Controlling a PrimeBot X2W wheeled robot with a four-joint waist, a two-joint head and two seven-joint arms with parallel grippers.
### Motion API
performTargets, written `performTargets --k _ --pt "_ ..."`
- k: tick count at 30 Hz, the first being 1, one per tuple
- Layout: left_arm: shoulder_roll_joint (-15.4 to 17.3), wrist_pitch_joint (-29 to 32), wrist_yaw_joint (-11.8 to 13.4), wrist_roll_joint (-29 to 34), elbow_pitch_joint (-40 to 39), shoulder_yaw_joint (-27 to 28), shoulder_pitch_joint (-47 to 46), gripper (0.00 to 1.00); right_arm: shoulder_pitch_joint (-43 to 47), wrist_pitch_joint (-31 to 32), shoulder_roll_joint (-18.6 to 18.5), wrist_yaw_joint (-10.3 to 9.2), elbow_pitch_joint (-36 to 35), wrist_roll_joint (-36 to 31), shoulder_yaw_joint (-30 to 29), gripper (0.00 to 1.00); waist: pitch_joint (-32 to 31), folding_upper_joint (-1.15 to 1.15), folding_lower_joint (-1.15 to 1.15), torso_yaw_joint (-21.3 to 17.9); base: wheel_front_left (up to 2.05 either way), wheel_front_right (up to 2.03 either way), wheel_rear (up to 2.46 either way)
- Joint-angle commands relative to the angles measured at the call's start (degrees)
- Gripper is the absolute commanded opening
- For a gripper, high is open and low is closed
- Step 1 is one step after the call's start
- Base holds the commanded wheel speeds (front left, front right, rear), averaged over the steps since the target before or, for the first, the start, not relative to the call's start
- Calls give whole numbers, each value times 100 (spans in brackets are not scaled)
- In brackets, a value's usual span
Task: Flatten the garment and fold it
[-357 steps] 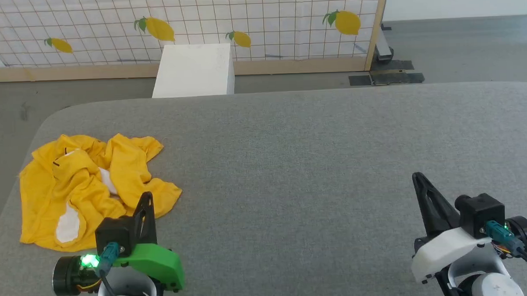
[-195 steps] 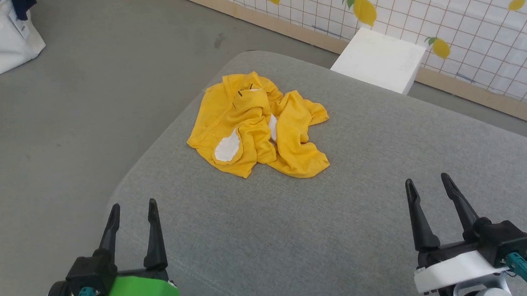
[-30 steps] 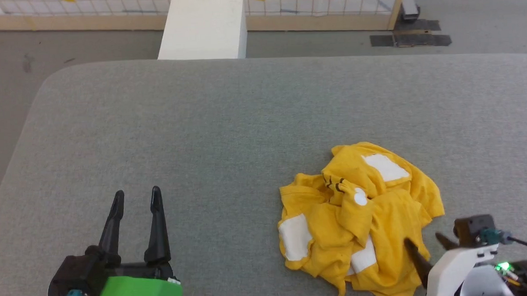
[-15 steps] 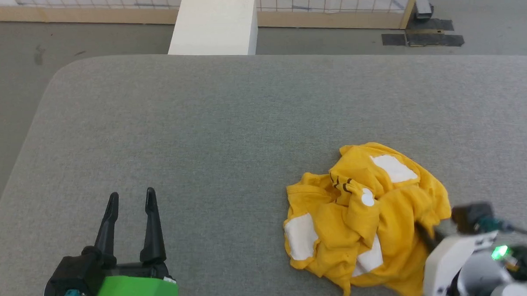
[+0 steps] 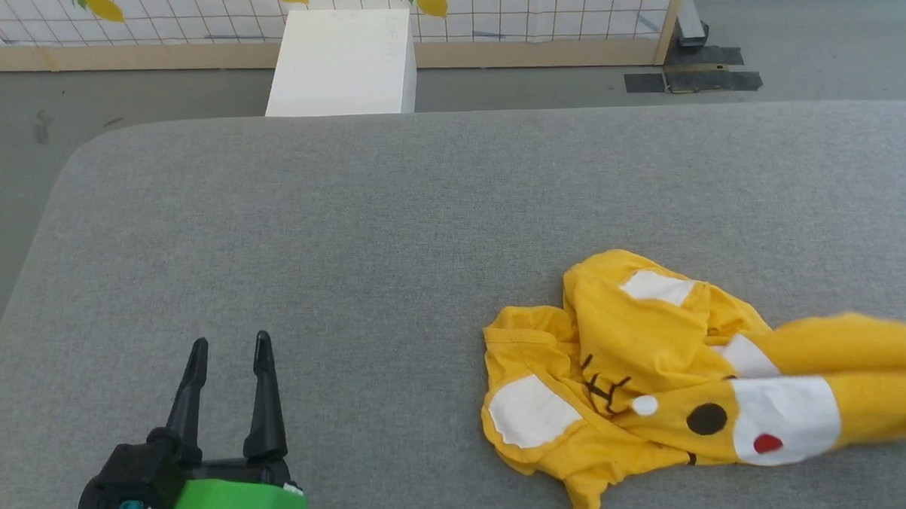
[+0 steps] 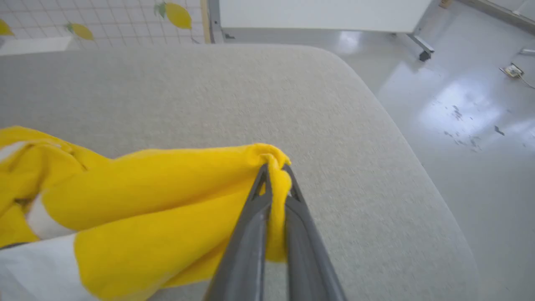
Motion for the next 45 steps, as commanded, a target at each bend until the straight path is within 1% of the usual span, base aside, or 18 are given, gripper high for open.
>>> performTargets --k 1,2,6,7,8,11,15,18,21,27,29,35,37,38,39,40,42,45 --pt "-28 -27 -24 26 37 28 41 100 197 -4 91 -9 138 -135 -174 0 -2 0 0 11 0 0 0" --pt "-29 -27 -30 43 67 33 55 100 318 -19 168 -9 281 -220 -334 0 -10 0 0 12 0 0 0" --pt "-28 -27 -50 106 157 49 110 100 570 -155 339 -9 772 -447 -526 0 -68 0 0 -13 0 0 0" --pt "-24 -27 -57 118 180 44 121 100 572 -223 360 -9 837 -496 -534 59 -83 0 0 -23 0 0 0" --pt "-23 -27 -64 131 204 39 129 100 541 -312 385 -9 889 -549 -542 100 -106 0 0 -36 0 0 0" --pt "-26 -27 -74 148 241 19 144 100 344 -555 433 -9 845 -595 -440 100 -165 0 0 -67 0 0 0" --pt "-31 -27 -88 159 261 -24 150 100 -57 -677 408 -9 455 -371 87 100 -217 0 0 -68 0 0 0" --pt "-34 -27 -98 174 219 -54 115 100 -365 -563 233 -9 176 -136 663 100 -169 0 0 -11 0 0 0" --pt "-36 -27 -114 197 165 -75 53 100 -712 -272 76 -9 169 171 1218 100 -41 0 0 79 0 0 0" --pt "-39 -27 -142 229 148 -115 -141 100 -1391 393 -107 -9 760 585 1979 100 318 0 0 325 0 0 0" --pt "-42 -27 -146 221 167 -133 -209 100 -1550 526 -230 -9 1015 549 2187 100 427 0 0 430 0 0 0" --pt "-51 -27 -145 198 208 -159 -335 100 -1826 799 -554 -9 1833 425 2515 100 661 0 0 710 0 0 0" --pt "-54 -27 -145 189 220 -165 -372 100 -1840 1072 -659 -9 2160 510 2702 100 706 0 0 787 0 0 0" --pt "-55 -27 -145 187 226 -167 -384 100 -1841 1210 -682 -9 2262 578 2751 77 716 0 0 812 0 0 0" --pt "-56 -27 -143 187 233 -172 -397 100 -1841 1377 -728 -9 2349 652 2814 29 723 0 0 844 0 0 0" --pt "-57 -27 -136 184 234 -170 -404 100 -1841 1483 -769 -9 2383 699 2865 0 723 0 0 860 0 0 0" --pt "-60 -27 -126 172 233 -175 -412 100 -1841 1609 -878 -9 2357 810 2968 0 716 0 0 900 0 0 0" --pt "-64 -27 -112 139 236 -195 -415 100 -1939 1503 -1121 -9 2100 865 3115 0 694 0 0 961 0 0 0"
